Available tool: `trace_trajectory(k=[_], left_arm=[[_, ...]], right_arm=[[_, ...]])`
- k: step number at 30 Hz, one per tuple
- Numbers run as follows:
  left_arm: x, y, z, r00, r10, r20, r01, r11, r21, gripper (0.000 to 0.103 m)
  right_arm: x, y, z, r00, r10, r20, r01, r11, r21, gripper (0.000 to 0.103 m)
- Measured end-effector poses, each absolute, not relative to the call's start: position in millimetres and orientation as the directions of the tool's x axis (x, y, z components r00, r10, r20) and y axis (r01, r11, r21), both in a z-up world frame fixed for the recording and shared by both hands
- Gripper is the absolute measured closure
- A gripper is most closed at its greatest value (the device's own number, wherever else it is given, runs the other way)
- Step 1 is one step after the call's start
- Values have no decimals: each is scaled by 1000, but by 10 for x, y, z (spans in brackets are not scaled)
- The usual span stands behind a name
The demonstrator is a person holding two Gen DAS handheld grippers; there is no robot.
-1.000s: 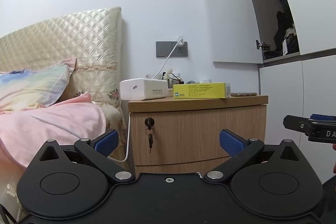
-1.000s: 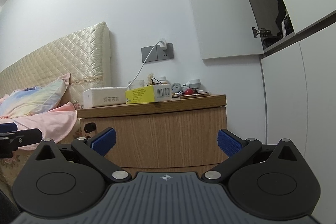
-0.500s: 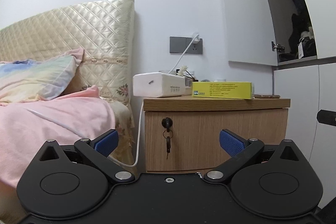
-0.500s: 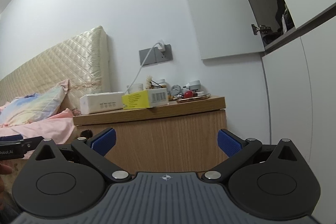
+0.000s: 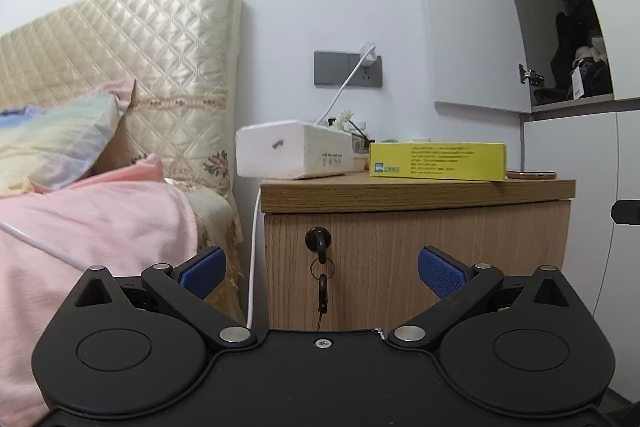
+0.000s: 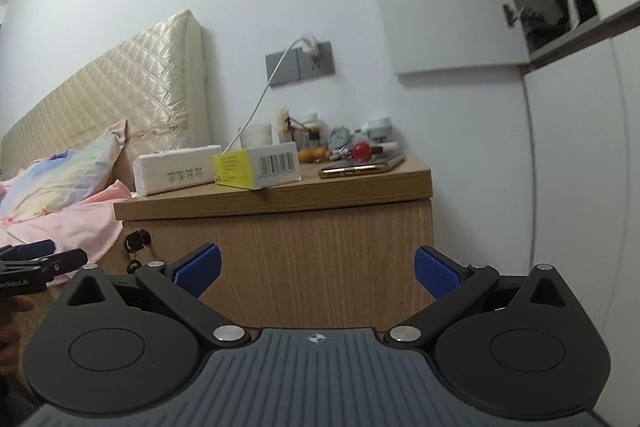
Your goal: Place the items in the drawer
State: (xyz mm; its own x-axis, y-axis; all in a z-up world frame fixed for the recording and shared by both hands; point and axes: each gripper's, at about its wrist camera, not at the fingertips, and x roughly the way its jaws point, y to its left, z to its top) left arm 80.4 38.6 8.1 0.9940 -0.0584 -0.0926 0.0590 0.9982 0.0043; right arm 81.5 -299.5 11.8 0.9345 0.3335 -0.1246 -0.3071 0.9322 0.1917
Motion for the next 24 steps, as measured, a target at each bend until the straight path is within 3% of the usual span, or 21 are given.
trace_trajectory(k=[15,18,24], left_arm=[[1647,532,-18,984,-59,-165,50,997,-55,1],[1740,528,-109,988,-65,-143,62,998,-27,1],[1908,564,-231,979,-90,-181,91,996,-1,1]], right_arm=[[1745,-3367,-123,927,358,-114,-319,910,264,0],[1837,-3384,-149,923,374,-97,-339,904,261,0],[1945,-3402,-265,907,416,-74,-390,891,231,0]])
